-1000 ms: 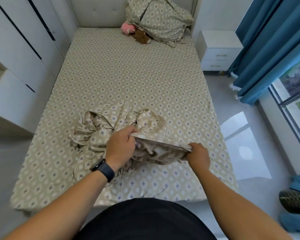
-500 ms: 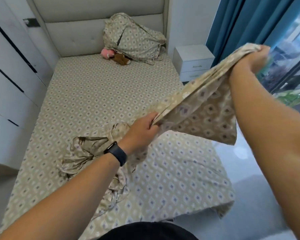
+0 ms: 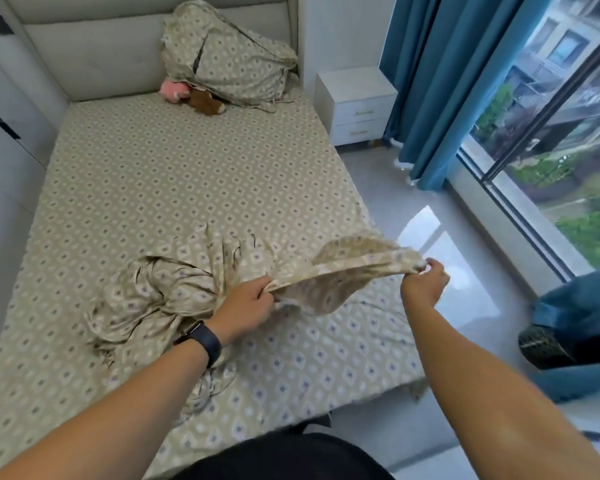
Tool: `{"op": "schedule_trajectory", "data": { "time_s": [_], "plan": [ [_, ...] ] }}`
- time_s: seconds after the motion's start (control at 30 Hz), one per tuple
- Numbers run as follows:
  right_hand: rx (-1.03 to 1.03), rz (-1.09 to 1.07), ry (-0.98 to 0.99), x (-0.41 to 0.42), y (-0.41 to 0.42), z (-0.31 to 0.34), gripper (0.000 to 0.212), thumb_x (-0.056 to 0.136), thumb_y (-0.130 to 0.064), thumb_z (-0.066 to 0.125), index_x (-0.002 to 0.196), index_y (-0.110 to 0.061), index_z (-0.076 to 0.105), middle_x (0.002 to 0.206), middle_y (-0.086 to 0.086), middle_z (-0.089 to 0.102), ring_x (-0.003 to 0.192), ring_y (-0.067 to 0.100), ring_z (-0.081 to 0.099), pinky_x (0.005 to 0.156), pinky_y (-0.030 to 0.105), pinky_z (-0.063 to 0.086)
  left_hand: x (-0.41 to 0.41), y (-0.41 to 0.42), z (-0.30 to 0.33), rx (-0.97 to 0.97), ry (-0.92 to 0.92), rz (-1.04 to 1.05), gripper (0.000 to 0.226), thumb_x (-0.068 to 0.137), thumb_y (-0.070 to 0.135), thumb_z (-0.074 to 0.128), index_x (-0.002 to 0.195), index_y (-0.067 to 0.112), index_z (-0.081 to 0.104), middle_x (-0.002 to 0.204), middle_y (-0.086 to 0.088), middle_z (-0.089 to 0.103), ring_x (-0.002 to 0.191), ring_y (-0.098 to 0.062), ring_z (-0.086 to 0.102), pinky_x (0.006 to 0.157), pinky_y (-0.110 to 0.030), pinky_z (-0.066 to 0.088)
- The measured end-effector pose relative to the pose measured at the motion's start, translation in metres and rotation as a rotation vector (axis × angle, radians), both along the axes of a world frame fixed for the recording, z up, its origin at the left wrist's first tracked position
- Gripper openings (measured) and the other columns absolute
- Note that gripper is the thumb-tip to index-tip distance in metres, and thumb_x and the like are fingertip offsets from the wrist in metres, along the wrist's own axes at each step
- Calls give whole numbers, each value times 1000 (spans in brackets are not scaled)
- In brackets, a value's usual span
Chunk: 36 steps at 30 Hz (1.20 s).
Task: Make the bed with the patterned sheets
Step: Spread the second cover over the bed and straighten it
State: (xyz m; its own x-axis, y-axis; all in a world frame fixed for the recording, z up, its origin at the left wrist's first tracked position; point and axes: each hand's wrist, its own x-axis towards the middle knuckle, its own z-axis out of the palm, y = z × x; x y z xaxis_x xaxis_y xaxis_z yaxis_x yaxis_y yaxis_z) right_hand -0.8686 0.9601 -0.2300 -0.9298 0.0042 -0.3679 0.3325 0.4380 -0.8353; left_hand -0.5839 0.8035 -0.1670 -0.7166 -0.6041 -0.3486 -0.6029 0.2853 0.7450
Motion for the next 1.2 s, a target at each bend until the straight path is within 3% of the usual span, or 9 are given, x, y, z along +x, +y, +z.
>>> {"op": "schedule_trajectory", "data": {
  "time_s": [0.07, 0.2, 0.3, 0.4, 0.57, 0.8, 1.0, 1.1, 1.2],
  "plan": [
    [-7, -118, -373, 41, 25, -45, 45, 102, -25, 49, 147, -19, 43, 148, 11, 42, 124, 36, 54, 98, 40, 44, -5, 22, -22, 21, -73, -115, 10, 100, 18, 46, 98, 27, 50, 79, 1, 60, 72, -18, 58, 67, -31, 36],
    [-576, -99, -1098, 133, 39, -79, 51, 101, -60, 40, 122, -18, 59, 129, 8, 60, 121, 35, 59, 101, 48, 47, -12, 58, -56, -2, -197, -336, 29, 98, 17, 50, 76, 29, 36, 75, 5, 47, 73, -24, 47, 69, -32, 30],
    [-587, -14, -1071, 154, 26, -66, 43, 102, -38, 56, 127, -3, 63, 107, 12, 68, 95, 29, 66, 78, 40, 56, -14, 76, -68, -81, -190, -453, 23, 98, 19, 54, 82, 32, 43, 79, 12, 47, 78, -19, 49, 67, -33, 31],
    [-597, -74, -849, 130, 11, -42, 28, 100, -3, 50, 126, -2, 61, 99, 14, 69, 89, 30, 67, 78, 42, 58, -7, 73, -77, -215, -255, -492, 10, 98, 29, 55, 107, 26, 53, 102, 5, 55, 91, -21, 54, 70, -36, 39],
    [-585, -71, -414, 70, 1, 1, 29, 104, -13, 46, 133, -12, 47, 117, 9, 62, 102, 25, 66, 81, 36, 57, -26, 49, -73, -429, -447, -355, 17, 89, 7, 49, 93, 23, 47, 93, -1, 56, 81, -28, 55, 64, -37, 46],
    [-639, -362, -43, -62, 18, 61, 16, 90, 0, 45, 96, -8, 57, 88, 7, 62, 72, 19, 64, 64, 28, 56, -33, -29, -61, -521, -547, -39, 19, 94, 12, 48, 80, 23, 53, 80, -4, 60, 72, -27, 57, 60, -33, 45],
    [-613, -70, -548, -26, 9, 19, 75, 89, -65, 60, 147, -20, 43, 136, 1, 55, 115, 24, 59, 93, 43, 53, -72, -20, -37, -298, -107, 108, 28, 96, 15, 44, 113, 5, 65, 92, -16, 64, 88, -39, 61, 68, -38, 43],
    [-608, 310, -918, 58, -8, 4, 86, 86, -79, 51, 132, -6, 59, 115, 7, 62, 94, 27, 59, 86, 42, 50, -91, 12, -25, -299, -50, 0, 16, 89, 30, 48, 97, 20, 57, 77, -3, 60, 73, -31, 58, 61, -38, 41],
    [-617, 410, -972, 91, -27, 8, 51, 100, -52, 54, 98, -2, 67, 76, 8, 64, 65, 19, 57, 66, 33, 45, -85, 26, -28, -457, -135, -209, 22, 85, 25, 56, 107, 25, 53, 97, 2, 63, 86, -24, 60, 62, -35, 41]
  ]
}}
